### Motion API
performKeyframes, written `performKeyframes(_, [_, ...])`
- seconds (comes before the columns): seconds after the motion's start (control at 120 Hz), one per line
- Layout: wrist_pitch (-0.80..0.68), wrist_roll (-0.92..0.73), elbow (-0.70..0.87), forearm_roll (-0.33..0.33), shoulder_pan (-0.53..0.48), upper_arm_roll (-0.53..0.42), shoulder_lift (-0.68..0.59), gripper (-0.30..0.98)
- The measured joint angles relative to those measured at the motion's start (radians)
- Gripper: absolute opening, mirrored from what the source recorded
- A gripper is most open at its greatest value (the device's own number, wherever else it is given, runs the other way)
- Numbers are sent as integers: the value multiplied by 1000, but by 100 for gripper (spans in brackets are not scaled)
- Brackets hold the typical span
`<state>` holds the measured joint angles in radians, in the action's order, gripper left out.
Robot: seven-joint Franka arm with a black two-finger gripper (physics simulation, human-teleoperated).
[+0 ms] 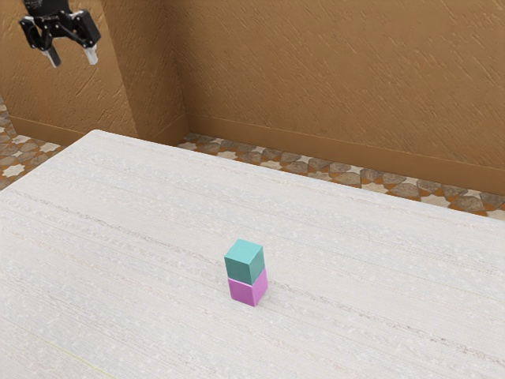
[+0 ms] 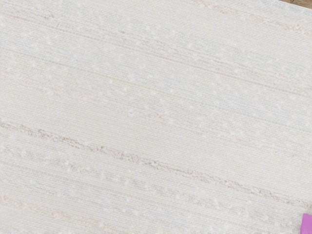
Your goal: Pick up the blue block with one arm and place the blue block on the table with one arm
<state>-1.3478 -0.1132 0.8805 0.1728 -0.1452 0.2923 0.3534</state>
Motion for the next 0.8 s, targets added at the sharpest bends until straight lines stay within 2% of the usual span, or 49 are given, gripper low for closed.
performKeyframes(0.25, [13, -28, -3, 6, 20, 25, -2, 66])
performKeyframes(0.325, [13, -35, -23, 3, 59, 26, -126, 66])
performKeyframes(0.408, [16, -41, -21, -6, 141, 25, -170, 66])
performKeyframes(0.5, [20, -46, 52, -60, 217, 30, -167, 66])
performKeyframes(0.617, [16, -52, 102, -93, 223, 34, -109, 66])
performKeyframes(0.8, [-115, -60, 354, -105, 220, 36, -69, 66])
